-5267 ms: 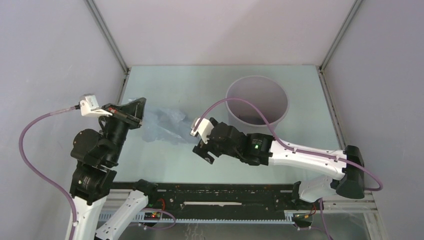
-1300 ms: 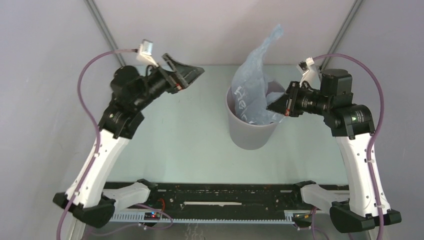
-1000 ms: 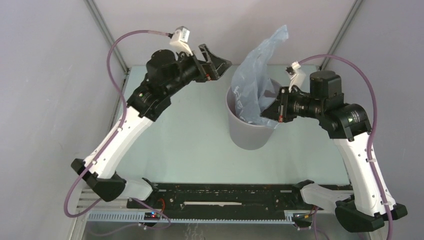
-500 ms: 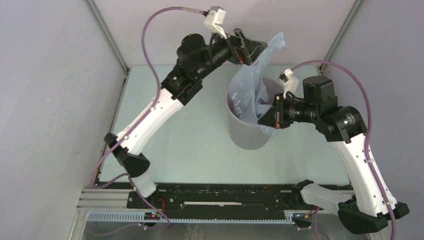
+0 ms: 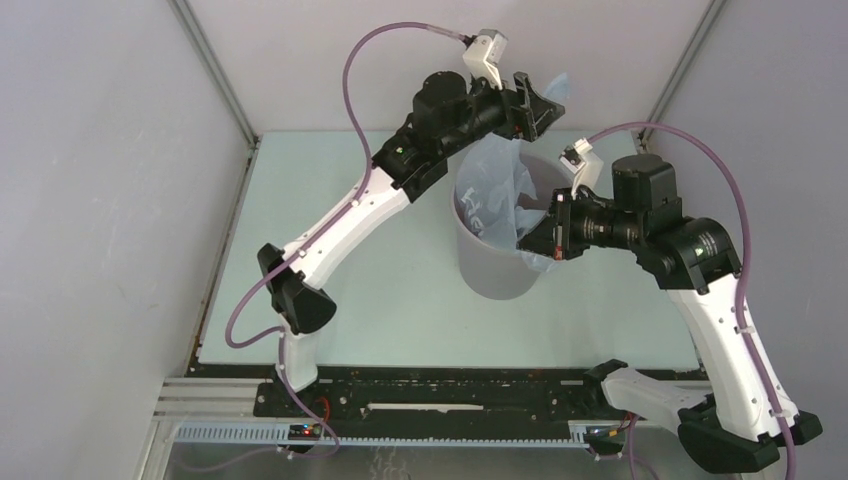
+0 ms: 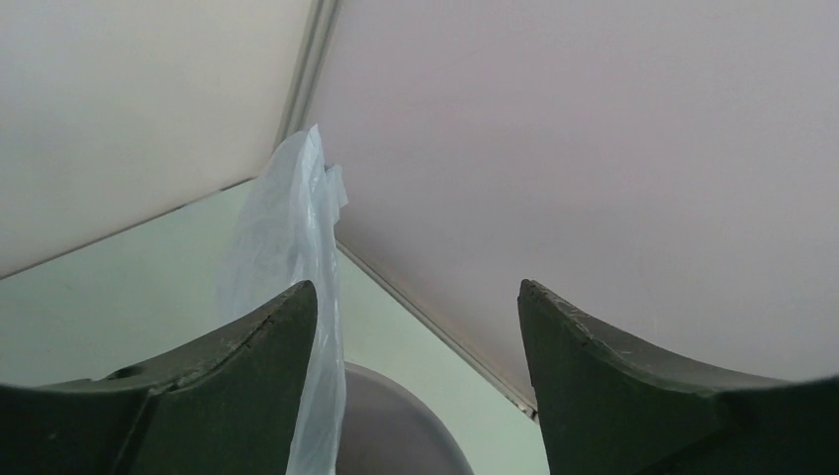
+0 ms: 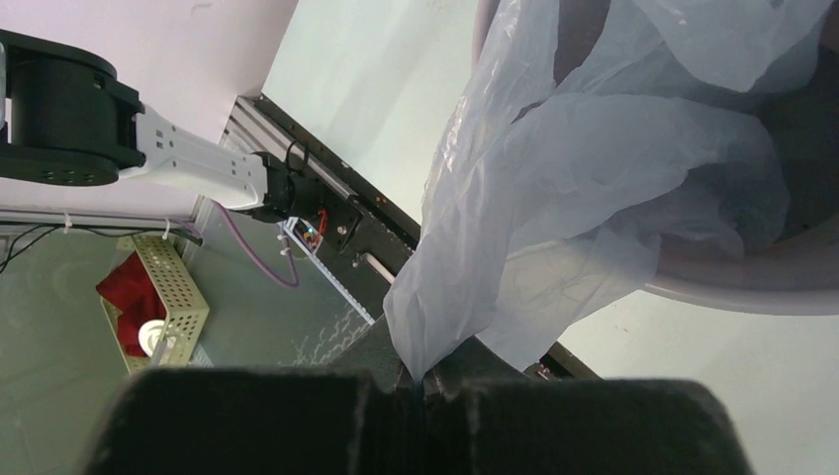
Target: Put the trash bags into the trash bin
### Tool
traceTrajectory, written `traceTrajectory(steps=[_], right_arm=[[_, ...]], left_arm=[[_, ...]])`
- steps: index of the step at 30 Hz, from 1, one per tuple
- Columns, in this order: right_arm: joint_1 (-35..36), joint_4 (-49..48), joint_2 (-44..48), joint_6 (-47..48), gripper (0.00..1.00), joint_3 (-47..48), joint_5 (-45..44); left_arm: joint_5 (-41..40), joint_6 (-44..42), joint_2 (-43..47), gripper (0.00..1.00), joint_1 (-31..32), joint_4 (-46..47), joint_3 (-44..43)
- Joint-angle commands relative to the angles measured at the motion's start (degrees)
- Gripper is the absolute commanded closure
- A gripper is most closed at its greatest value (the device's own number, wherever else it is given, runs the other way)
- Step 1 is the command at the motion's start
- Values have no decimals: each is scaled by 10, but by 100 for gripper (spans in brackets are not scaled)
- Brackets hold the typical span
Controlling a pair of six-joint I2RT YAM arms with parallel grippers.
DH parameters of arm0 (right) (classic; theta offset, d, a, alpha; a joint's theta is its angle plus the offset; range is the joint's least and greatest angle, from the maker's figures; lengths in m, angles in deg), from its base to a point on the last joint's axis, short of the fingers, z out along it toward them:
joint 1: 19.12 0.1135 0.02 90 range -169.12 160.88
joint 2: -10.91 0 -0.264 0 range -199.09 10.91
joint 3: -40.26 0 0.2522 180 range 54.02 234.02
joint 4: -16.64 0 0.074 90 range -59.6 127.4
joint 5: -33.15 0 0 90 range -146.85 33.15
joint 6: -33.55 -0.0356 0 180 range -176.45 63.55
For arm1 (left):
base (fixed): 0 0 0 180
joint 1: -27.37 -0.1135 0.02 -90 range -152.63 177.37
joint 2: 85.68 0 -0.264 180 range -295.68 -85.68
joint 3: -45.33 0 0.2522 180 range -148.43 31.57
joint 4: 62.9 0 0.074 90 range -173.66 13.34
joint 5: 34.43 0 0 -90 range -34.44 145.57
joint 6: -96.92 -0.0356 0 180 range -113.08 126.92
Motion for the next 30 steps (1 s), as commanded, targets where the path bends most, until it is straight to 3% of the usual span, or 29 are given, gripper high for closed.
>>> traceTrajectory(steps=[1, 8, 13, 20, 30], right_arm=[[5, -14, 12, -9, 100, 14, 6], [10, -27, 15, -20, 100, 7, 3], [17, -34, 18, -29, 100, 6, -3], [27, -44, 17, -37, 100, 1, -8], [36, -49, 17, -47, 100, 4, -15]], left_arm=[[-76, -34, 7, 21, 6, 0, -34], [-187, -72, 15, 6, 17, -15, -26], [-258, -56, 33, 9, 16, -18, -36], [-181, -28, -9, 9, 17, -25, -89], [-168, -58, -36, 7, 22, -22, -101]])
